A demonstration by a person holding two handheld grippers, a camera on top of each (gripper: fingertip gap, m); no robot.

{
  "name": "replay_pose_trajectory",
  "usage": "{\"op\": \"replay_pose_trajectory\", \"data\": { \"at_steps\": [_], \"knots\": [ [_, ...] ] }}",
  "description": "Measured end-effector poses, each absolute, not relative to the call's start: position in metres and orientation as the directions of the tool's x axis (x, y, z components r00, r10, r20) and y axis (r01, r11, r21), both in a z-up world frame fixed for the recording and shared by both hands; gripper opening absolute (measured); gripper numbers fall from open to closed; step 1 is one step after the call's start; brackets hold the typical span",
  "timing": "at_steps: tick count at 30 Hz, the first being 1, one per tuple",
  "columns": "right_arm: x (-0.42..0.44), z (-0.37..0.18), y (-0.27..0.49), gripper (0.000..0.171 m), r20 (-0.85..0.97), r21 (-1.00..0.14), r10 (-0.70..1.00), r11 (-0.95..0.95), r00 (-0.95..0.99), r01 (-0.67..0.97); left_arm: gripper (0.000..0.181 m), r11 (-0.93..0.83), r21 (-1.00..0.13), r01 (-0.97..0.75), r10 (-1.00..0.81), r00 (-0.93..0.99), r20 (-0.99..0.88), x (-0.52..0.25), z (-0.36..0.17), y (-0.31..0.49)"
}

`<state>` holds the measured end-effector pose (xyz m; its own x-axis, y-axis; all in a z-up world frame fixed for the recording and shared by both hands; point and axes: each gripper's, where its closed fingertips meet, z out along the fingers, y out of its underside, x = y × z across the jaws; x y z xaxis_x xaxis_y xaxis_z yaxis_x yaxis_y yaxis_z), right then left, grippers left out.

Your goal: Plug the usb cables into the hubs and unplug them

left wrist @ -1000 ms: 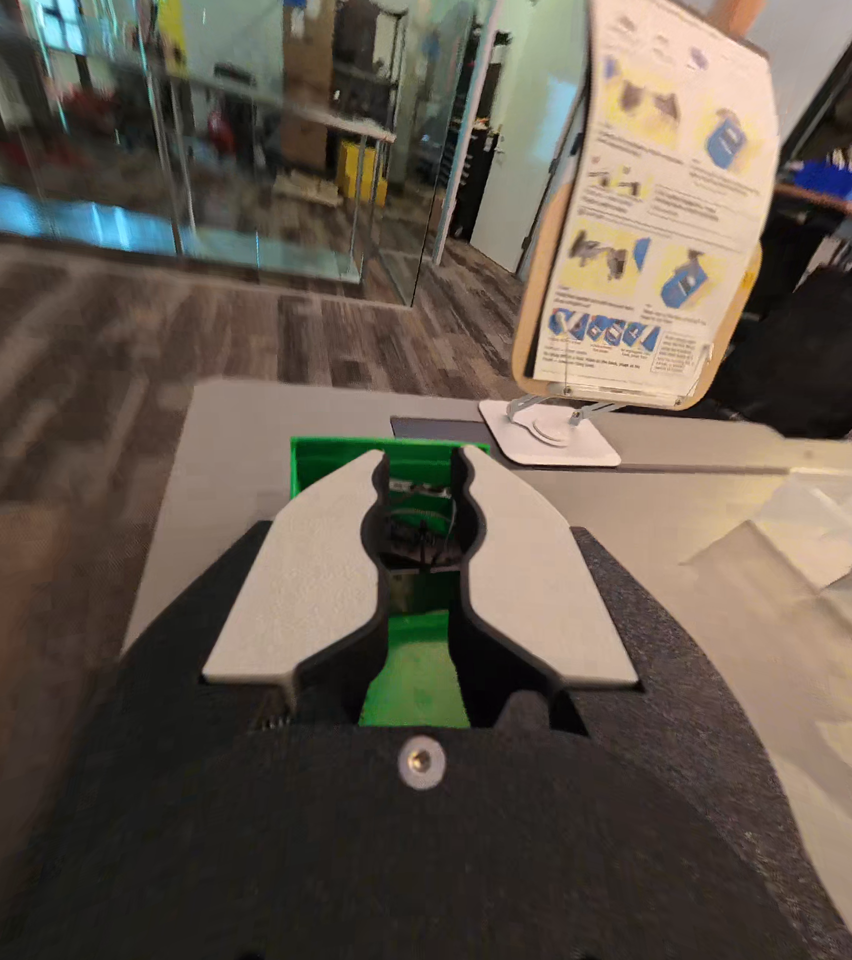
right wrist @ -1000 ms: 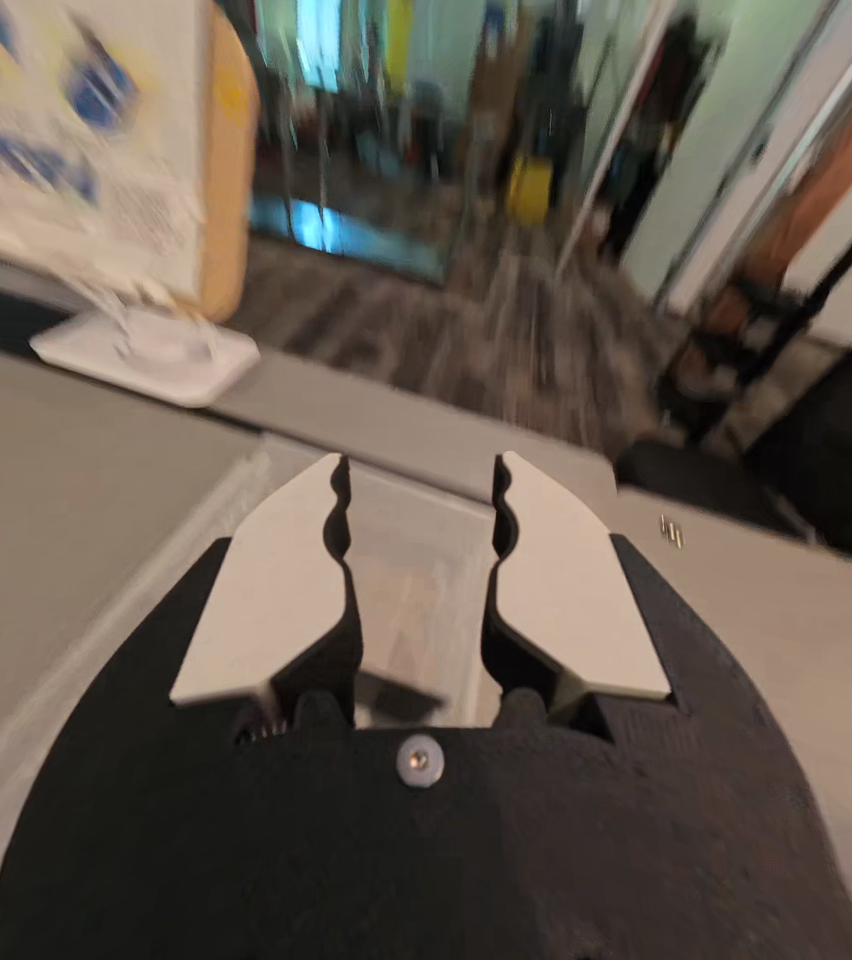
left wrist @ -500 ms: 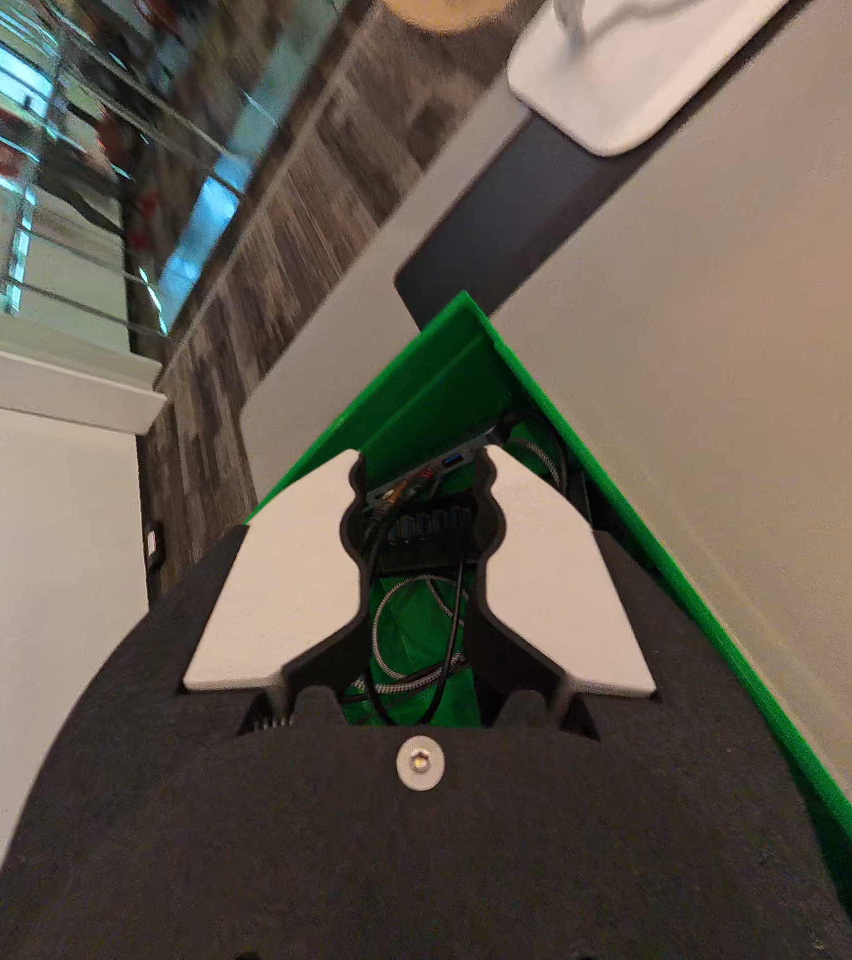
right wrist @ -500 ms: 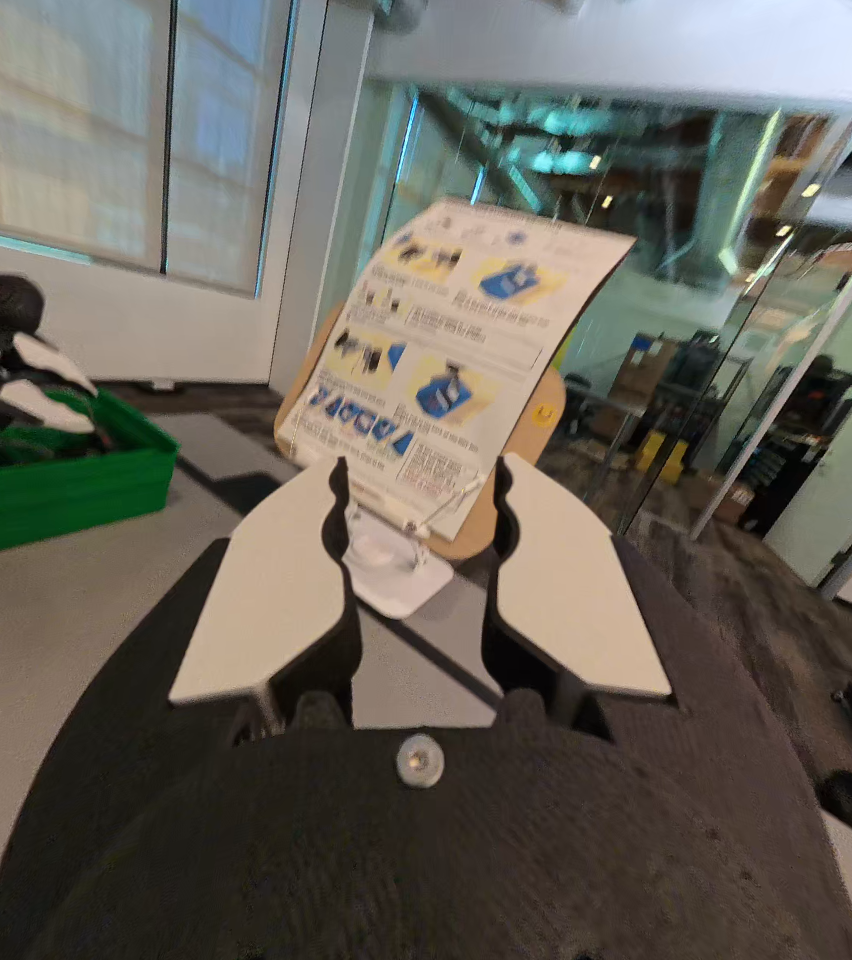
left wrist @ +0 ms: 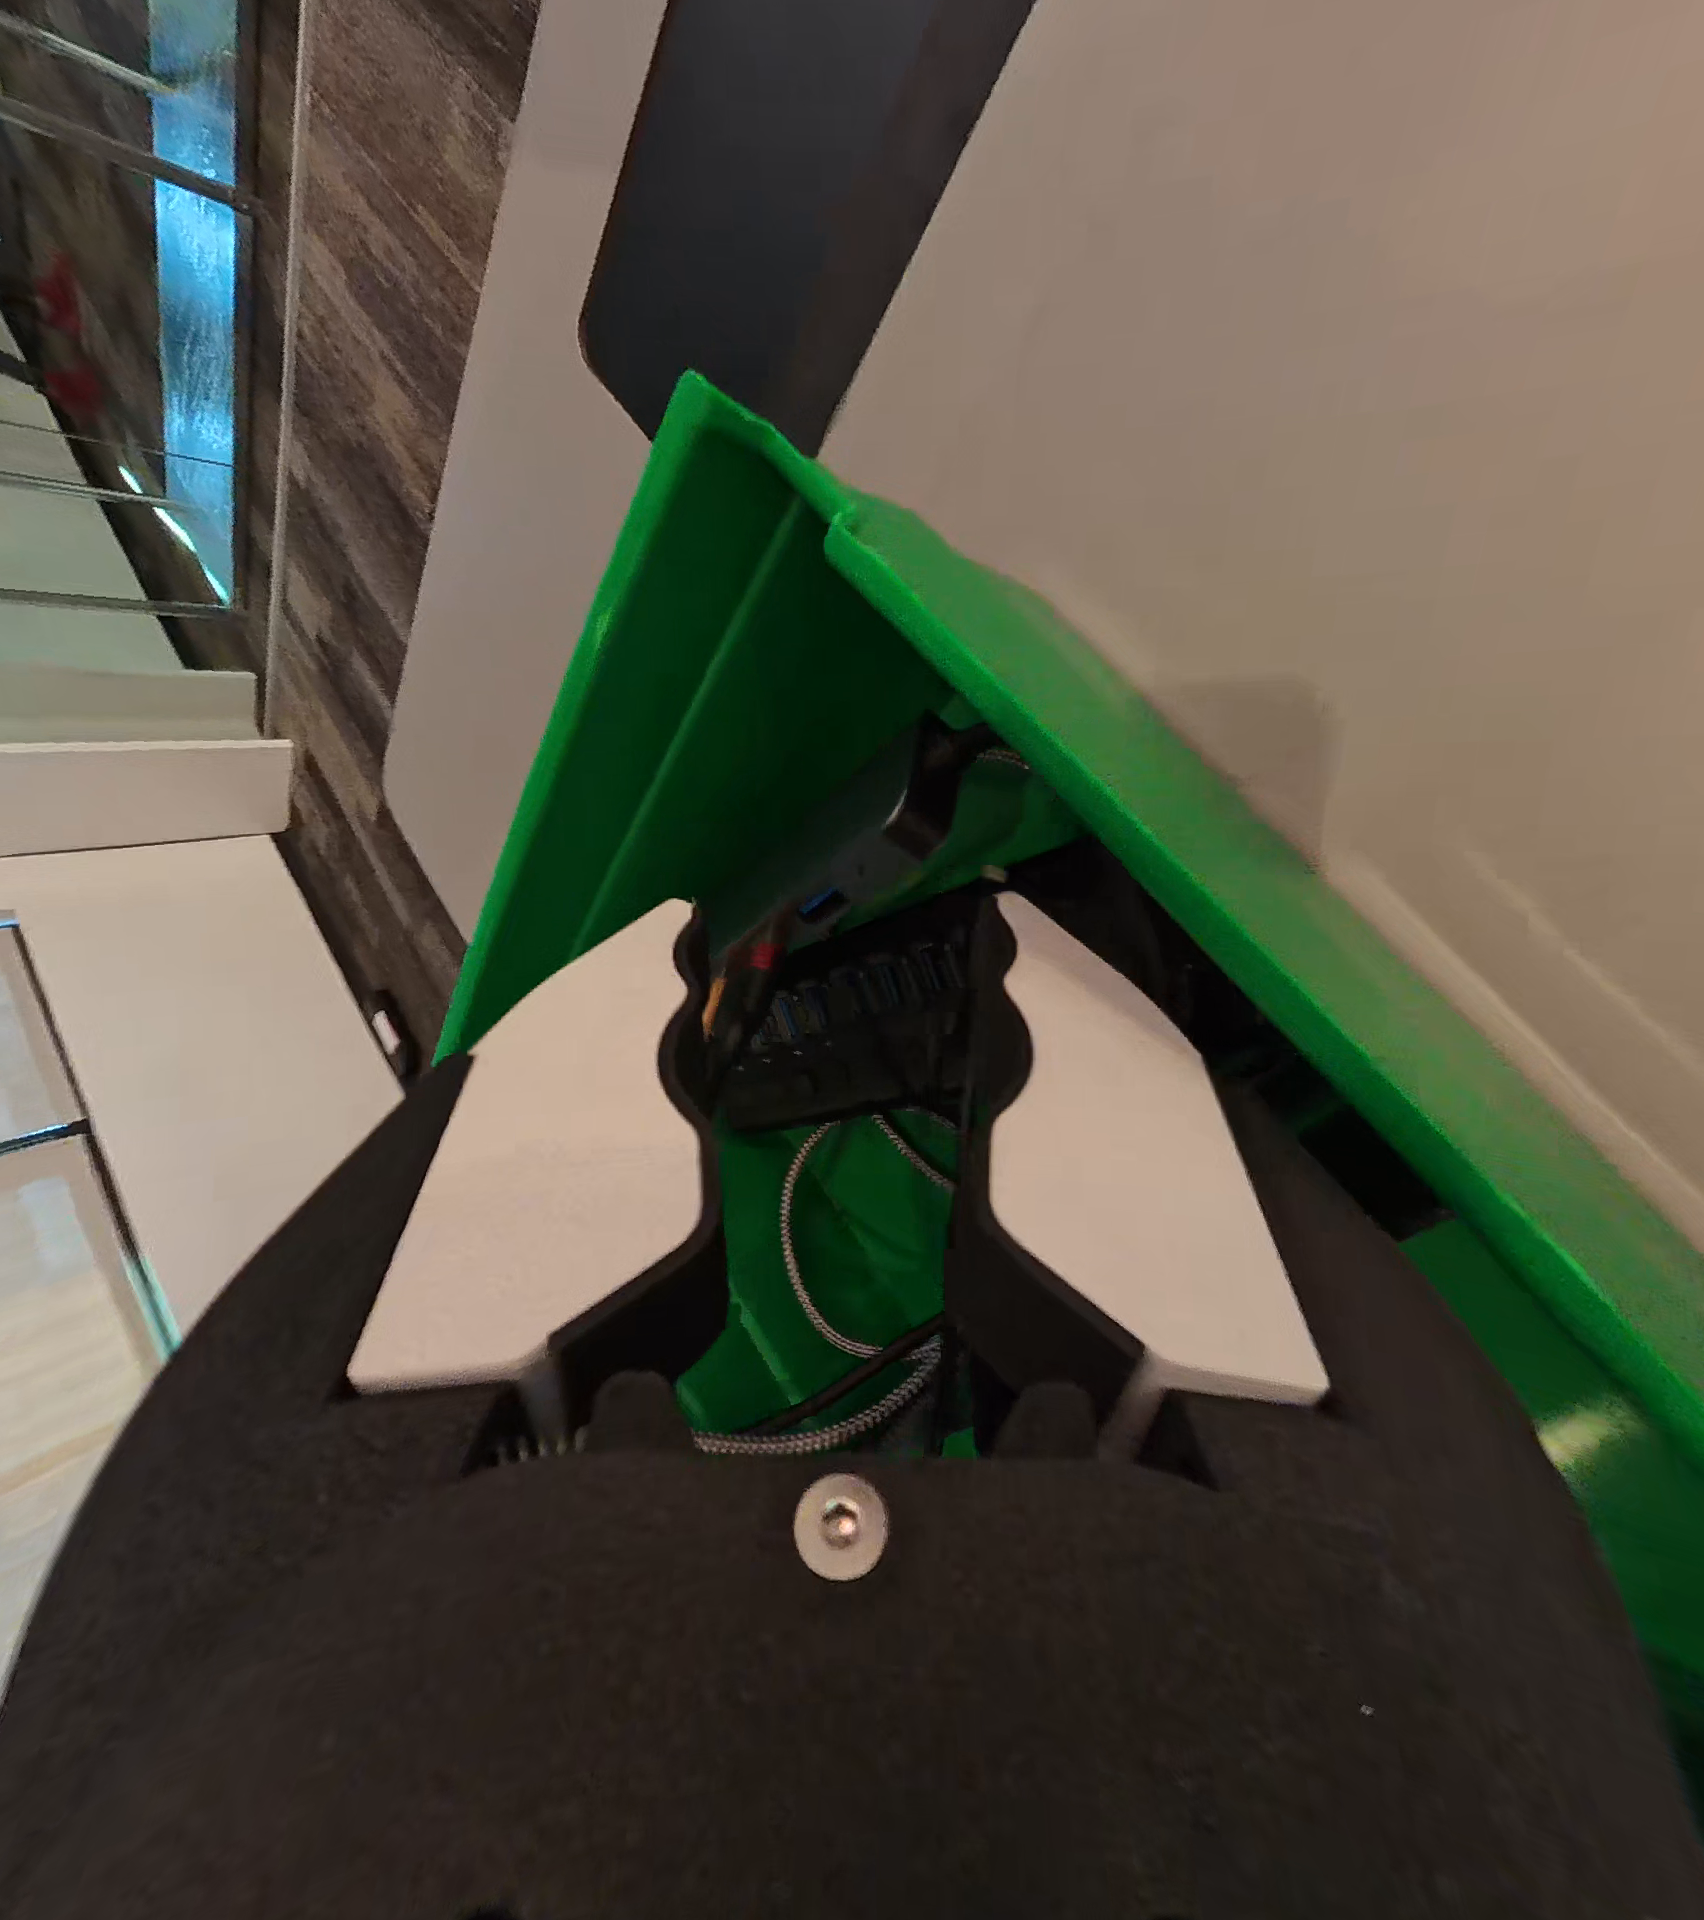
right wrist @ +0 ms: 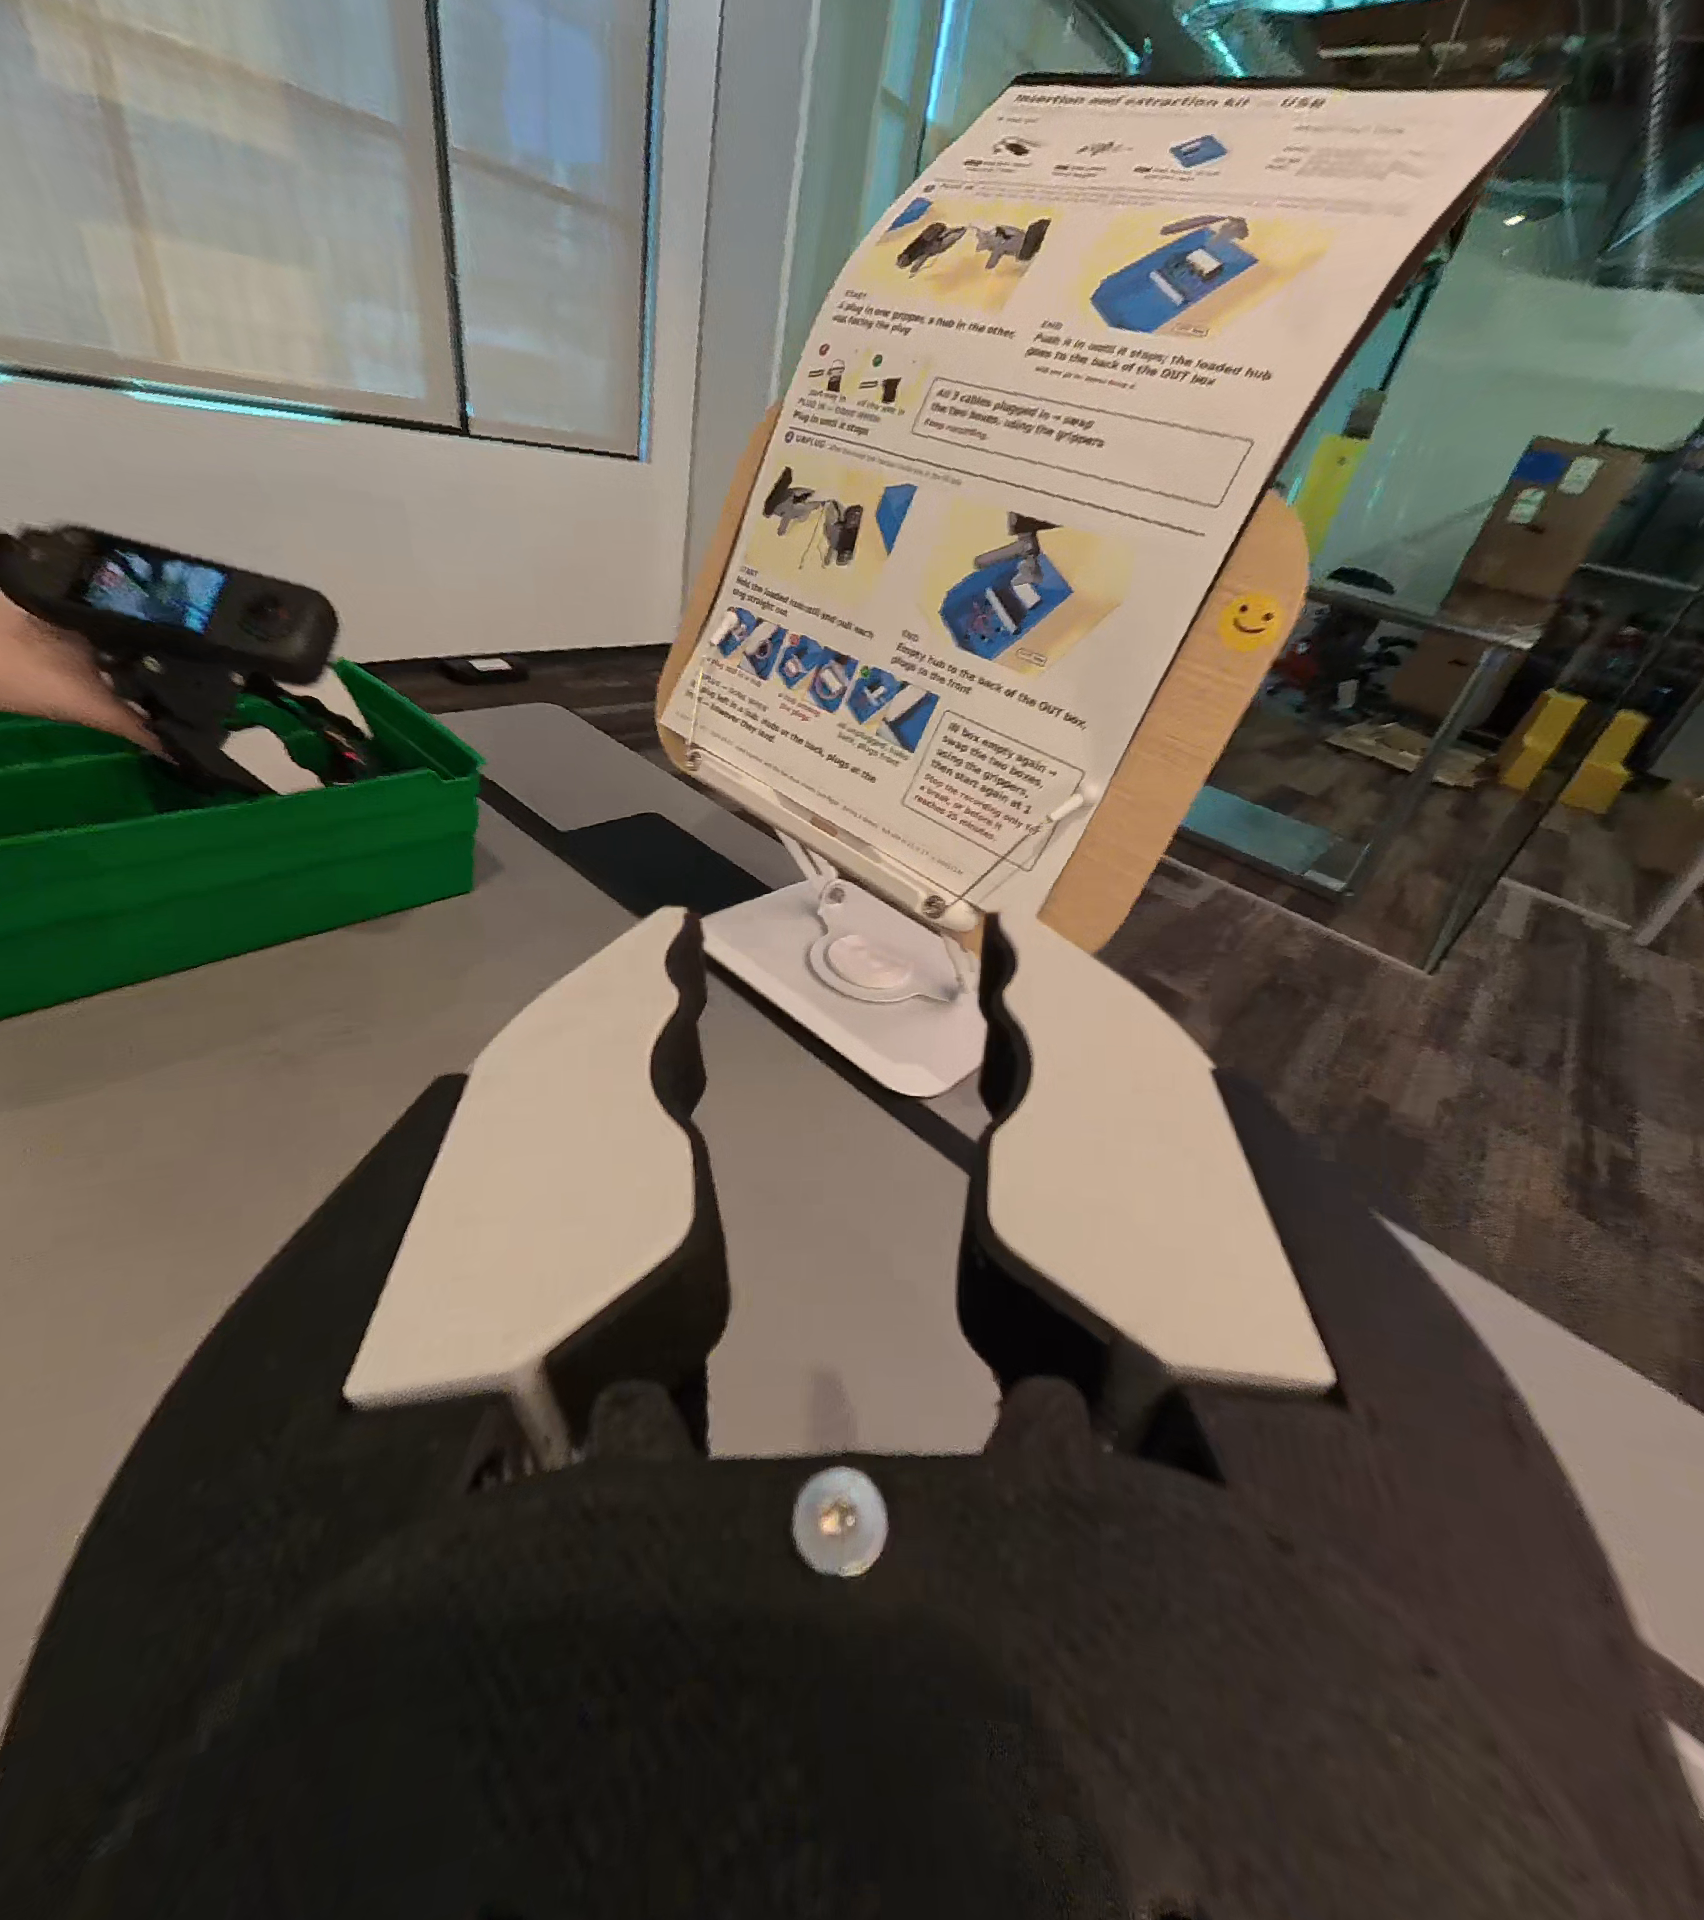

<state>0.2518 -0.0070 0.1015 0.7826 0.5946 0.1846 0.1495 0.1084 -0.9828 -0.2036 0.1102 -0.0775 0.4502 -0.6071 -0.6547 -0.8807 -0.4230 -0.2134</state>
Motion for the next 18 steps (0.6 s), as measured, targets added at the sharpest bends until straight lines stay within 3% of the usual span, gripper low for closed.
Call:
{"op": "replay_pose_trajectory", "data": {
  "at_steps": [1, 6, 18],
  "knots": [
    [0.25, 0.104, -0.009, 0.051, 0.155, -0.988, 0.614, 0.101, 0.774, 0.118, 0.048, -0.418, -0.193, -0.888, -0.605, 0.431, -0.669, -0.204, -0.078, 0.112],
    [0.251, 0.121, -0.021, 0.046, 0.069, -0.992, 0.674, 0.125, 0.735, -0.022, 0.036, -0.404, -0.139, -0.904, -0.6, 0.376, -0.706, -0.205, -0.087, 0.121],
    [0.267, 0.116, -0.016, 0.041, -0.077, -0.99, 0.69, 0.03, 0.719, -0.135, 0.021, -0.385, -0.152, -0.91, -0.555, 0.36, -0.75, -0.209, -0.091, 0.134]
  ]
}}
